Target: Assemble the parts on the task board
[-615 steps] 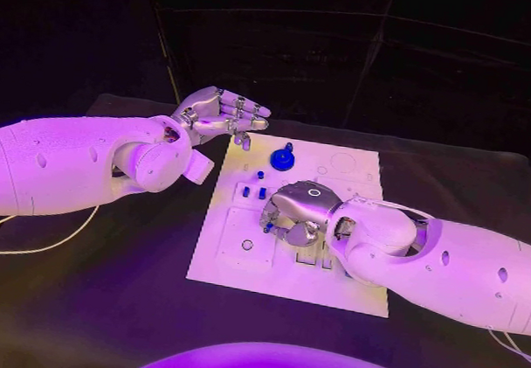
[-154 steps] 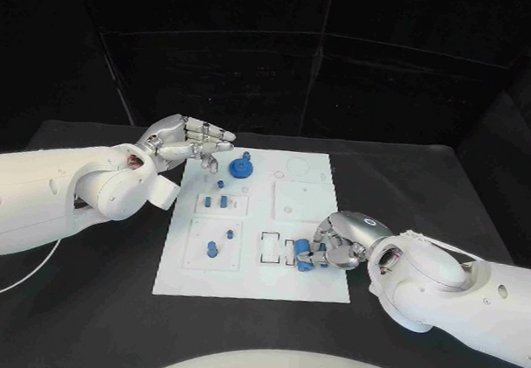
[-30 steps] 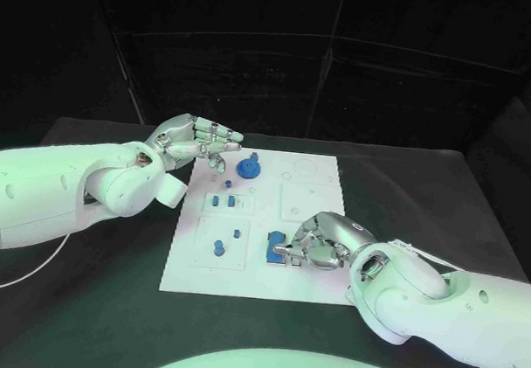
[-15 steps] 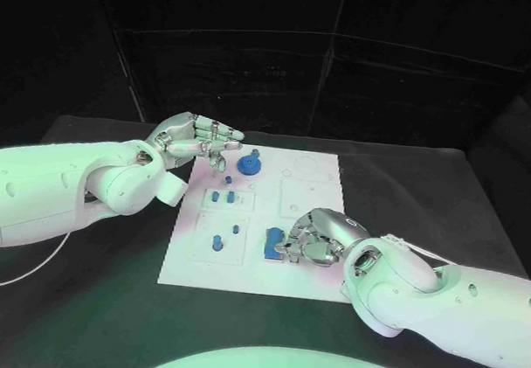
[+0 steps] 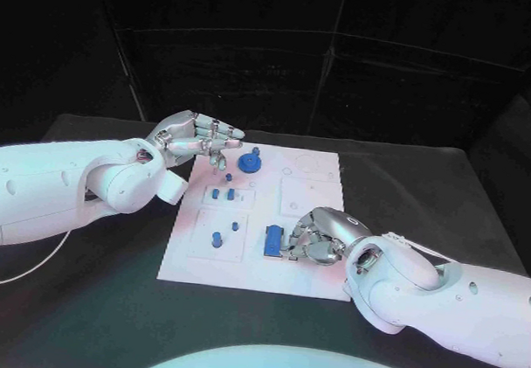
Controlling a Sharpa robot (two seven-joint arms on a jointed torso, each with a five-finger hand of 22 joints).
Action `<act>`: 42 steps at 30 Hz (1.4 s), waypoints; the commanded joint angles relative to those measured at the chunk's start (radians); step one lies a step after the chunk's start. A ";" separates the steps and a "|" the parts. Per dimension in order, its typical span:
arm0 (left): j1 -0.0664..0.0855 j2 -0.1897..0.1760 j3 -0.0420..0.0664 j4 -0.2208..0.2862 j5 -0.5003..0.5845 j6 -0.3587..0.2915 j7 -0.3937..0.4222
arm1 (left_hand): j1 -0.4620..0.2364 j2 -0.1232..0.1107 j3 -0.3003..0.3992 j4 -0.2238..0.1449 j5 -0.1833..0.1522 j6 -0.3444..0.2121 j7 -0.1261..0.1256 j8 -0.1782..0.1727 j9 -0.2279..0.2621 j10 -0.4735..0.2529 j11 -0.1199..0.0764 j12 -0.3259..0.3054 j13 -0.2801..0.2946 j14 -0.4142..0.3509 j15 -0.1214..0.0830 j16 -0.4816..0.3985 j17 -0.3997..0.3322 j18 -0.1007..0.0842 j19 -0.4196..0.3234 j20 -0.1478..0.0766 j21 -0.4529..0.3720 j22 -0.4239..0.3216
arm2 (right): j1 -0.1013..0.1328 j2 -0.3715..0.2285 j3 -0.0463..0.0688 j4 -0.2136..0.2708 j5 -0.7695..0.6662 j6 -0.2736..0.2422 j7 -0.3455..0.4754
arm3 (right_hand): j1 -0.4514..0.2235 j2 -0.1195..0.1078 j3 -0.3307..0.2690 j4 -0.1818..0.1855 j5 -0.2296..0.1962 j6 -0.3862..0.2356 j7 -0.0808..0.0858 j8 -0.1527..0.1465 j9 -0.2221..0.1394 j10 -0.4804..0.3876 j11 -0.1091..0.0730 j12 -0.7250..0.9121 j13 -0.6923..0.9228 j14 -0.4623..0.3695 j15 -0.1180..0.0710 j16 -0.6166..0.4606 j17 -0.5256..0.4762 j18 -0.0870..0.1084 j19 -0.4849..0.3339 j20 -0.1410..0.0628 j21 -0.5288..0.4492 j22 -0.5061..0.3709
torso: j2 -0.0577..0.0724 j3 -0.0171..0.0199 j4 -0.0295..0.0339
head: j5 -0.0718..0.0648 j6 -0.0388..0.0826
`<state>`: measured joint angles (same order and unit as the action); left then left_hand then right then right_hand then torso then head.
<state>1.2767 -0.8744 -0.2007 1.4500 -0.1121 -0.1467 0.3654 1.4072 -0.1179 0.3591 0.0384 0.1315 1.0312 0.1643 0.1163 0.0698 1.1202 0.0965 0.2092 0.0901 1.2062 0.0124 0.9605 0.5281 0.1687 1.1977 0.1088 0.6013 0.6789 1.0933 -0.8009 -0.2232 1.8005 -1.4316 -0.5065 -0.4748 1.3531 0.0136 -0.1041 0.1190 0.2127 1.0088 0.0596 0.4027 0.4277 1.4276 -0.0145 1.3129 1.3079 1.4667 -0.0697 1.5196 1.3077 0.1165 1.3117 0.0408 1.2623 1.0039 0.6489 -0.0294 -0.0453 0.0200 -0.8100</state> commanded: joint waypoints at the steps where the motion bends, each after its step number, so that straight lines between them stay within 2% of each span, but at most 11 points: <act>1: 0.001 0.000 0.001 0.001 0.005 0.008 0.003 | -0.002 0.004 -0.005 -0.002 0.001 -0.005 0.003 0.007 -0.001 -0.006 0.001 0.007 0.001 -0.004 0.001 -0.001 -0.002 0.014 -0.005 0.004 -0.004 -0.001 | 0.000 -0.004 0.000 0.002 -0.005 0.041 -0.007 | 0.019 -0.003 0.001 -0.012 -0.003 0.008 -0.003 0.005 -0.002 0.005 -0.002 0.007 0.058 0.086 -0.009 0.006 0.178 -0.011 -0.001 -0.006 0.003 0.001 | -0.001 -0.0004 -0.0009 | 0.001 0.002; 8: 0.001 -0.001 0.001 0.000 0.005 0.007 0.003 | -0.002 0.004 -0.005 -0.002 0.001 -0.005 0.003 0.007 -0.001 -0.006 0.001 0.007 0.001 -0.004 0.001 -0.001 -0.002 0.014 -0.005 0.004 -0.004 -0.001 | 0.000 -0.011 0.000 0.001 -0.009 0.052 -0.007 | 0.063 -0.005 0.022 -0.046 -0.017 0.013 -0.004 -0.001 -0.009 0.004 -0.003 0.006 0.059 0.087 -0.010 0.007 0.181 -0.011 0.000 -0.008 0.004 0.005 | 0.001 0.0002 0.0004 | 0.001 0.003; 11: 0.001 -0.001 0.001 -0.001 0.005 0.007 0.004 | -0.002 0.004 -0.005 -0.002 0.001 -0.005 0.003 0.007 -0.001 -0.006 0.001 0.007 0.001 -0.004 0.001 -0.001 -0.002 0.014 -0.005 0.004 -0.004 -0.001 | 0.000 -0.012 0.000 0.002 -0.011 0.044 -0.003 | 0.067 -0.004 0.025 -0.049 -0.018 0.014 -0.003 -0.002 -0.010 0.004 -0.003 0.006 0.059 0.087 -0.010 0.007 0.182 -0.011 0.001 -0.008 0.005 0.006 | 0.000 -0.0002 -0.0003 | 0.001 0.004; 21: 0.001 -0.001 0.001 -0.003 0.005 0.007 0.005 | -0.001 0.004 -0.005 -0.002 0.001 -0.006 0.003 0.007 -0.001 -0.006 0.001 0.007 0.001 -0.005 0.001 -0.001 -0.002 0.014 -0.005 0.004 -0.004 -0.001 | 0.000 -0.031 0.000 0.022 0.035 -0.079 0.129 | 0.009 -0.004 0.015 -0.015 -0.020 0.021 -0.002 -0.005 -0.015 0.018 -0.001 0.027 0.076 0.090 -0.008 0.016 0.197 -0.015 0.010 -0.007 0.015 0.024 | 0.000 -0.0001 -0.0019 | 0.003 0.005; 28: 0.001 0.002 0.001 -0.005 0.005 0.007 0.005 | -0.001 0.004 -0.005 -0.002 0.001 -0.006 0.003 0.007 -0.001 -0.006 0.001 0.007 0.001 -0.005 0.001 -0.001 -0.002 0.014 -0.005 0.004 -0.004 -0.001 | 0.000 -0.038 0.000 0.031 0.065 -0.125 0.198 | -0.011 -0.003 0.011 -0.002 -0.019 0.021 -0.001 -0.005 -0.016 0.020 -0.001 0.029 0.078 0.091 -0.007 0.019 0.202 -0.015 0.011 -0.006 0.017 0.028 | 0.001 -0.0004 -0.0001 | 0.000 0.008; 34: 0.001 0.002 0.001 -0.004 0.005 0.007 0.005 | -0.001 0.004 -0.005 -0.002 0.001 -0.006 0.003 0.007 -0.001 -0.006 0.001 0.007 0.001 -0.005 0.001 -0.001 -0.002 0.014 -0.005 0.004 -0.004 -0.001 | 0.001 -0.033 0.001 0.024 0.072 -0.116 0.199 | -0.015 -0.001 0.011 0.002 -0.017 0.022 -0.002 -0.006 -0.016 0.019 -0.001 0.028 0.078 0.091 -0.007 0.018 0.201 -0.015 0.012 -0.006 0.018 0.028 | 0.002 -0.0005 0.0007 | 0.002 0.006; 40: 0.001 0.001 0.001 -0.002 0.005 0.007 0.004 | -0.001 0.004 -0.005 -0.002 0.001 -0.006 0.003 0.007 -0.001 -0.006 0.001 0.007 0.001 -0.005 0.001 -0.001 -0.002 0.014 -0.005 0.004 -0.004 -0.001 | 0.001 0.000 0.001 -0.005 0.060 -0.075 0.158 | -0.005 0.003 0.019 -0.003 -0.015 0.023 -0.005 -0.005 -0.016 0.019 -0.003 0.028 0.078 0.091 -0.008 0.018 0.201 -0.015 0.011 -0.006 0.017 0.028 | 0.003 -0.0002 0.0019 | 0.003 0.005; 42: 0.001 0.000 0.001 -0.001 0.005 0.007 0.004 | -0.001 0.004 -0.005 -0.002 0.001 -0.006 0.003 0.007 -0.001 -0.006 0.001 0.007 0.001 -0.005 0.001 -0.001 -0.002 0.014 -0.005 0.004 -0.004 -0.001 | 0.001 0.009 0.001 -0.012 0.051 -0.075 0.147 | -0.001 0.006 0.022 -0.005 -0.017 0.023 -0.005 -0.005 -0.016 0.019 -0.003 0.028 0.078 0.091 -0.009 0.018 0.201 -0.015 0.011 -0.007 0.017 0.027 | 0.003 0.0001 0.0012 | 0.005 0.004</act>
<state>1.2765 -0.8741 -0.2008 1.4464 -0.1120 -0.1467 0.3643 1.4072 -0.1179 0.3591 0.0384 0.1315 1.0311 0.1643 0.1203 0.0698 1.1203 0.0965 0.2131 0.0901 1.2063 0.0125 0.9605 0.5272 0.1687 1.1977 0.1088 0.6014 0.6791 1.0924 -0.7965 -0.2230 1.7918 -1.3714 -0.5918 -0.3100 1.3445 0.0137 -0.0877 0.1149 0.1955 1.0263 0.0557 0.4027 0.4121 1.4385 -0.0144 1.3399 1.3090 1.4627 -0.0735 1.5343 1.3074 0.1164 1.3187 0.0339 1.2733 1.0305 0.6514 -0.0297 -0.0441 0.0231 -0.8052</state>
